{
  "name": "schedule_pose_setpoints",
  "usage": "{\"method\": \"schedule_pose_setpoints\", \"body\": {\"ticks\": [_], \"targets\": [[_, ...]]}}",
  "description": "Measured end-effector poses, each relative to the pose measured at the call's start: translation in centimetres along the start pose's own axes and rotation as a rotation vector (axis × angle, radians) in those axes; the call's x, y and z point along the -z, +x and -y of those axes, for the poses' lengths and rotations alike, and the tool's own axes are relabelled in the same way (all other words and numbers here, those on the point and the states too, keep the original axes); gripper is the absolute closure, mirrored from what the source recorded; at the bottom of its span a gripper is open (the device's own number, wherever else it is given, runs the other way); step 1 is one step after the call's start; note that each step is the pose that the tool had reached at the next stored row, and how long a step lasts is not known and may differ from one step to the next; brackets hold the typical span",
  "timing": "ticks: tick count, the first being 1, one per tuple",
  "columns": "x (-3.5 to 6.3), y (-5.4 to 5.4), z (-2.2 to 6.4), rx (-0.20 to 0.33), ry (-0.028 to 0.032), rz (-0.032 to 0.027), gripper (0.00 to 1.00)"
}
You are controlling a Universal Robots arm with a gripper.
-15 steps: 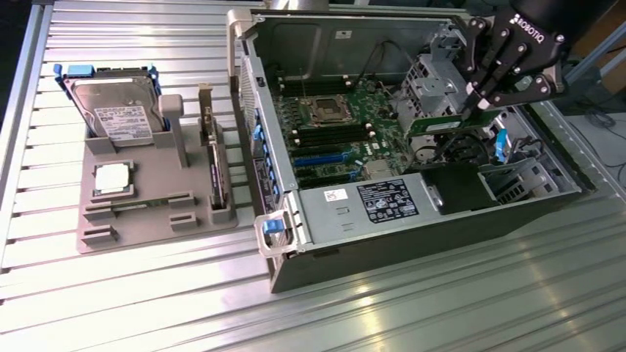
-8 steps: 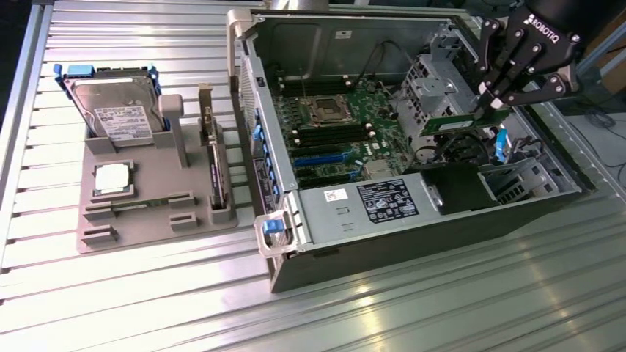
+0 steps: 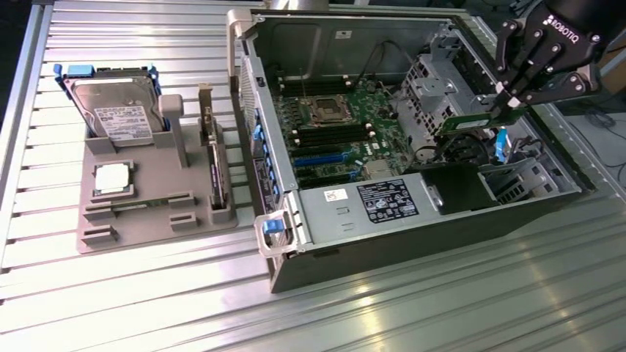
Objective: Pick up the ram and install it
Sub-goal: 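Pick up the ram and move it above insertion slot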
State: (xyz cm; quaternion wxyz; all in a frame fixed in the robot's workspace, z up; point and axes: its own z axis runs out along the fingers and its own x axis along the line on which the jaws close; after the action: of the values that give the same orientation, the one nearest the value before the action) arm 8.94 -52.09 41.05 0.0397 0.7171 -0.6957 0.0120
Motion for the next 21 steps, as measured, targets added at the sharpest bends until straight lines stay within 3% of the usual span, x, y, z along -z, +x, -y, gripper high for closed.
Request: {"method": "schedule_pose_setpoints", "body": {"ticks": [13, 21], "targets": [[0.14, 0.1, 3.62, 0.0, -0.0002, -0.0051, 0.88], [0.2, 0.2, 5.33, 0.0, -0.0002, -0.0071, 0.88]]}}
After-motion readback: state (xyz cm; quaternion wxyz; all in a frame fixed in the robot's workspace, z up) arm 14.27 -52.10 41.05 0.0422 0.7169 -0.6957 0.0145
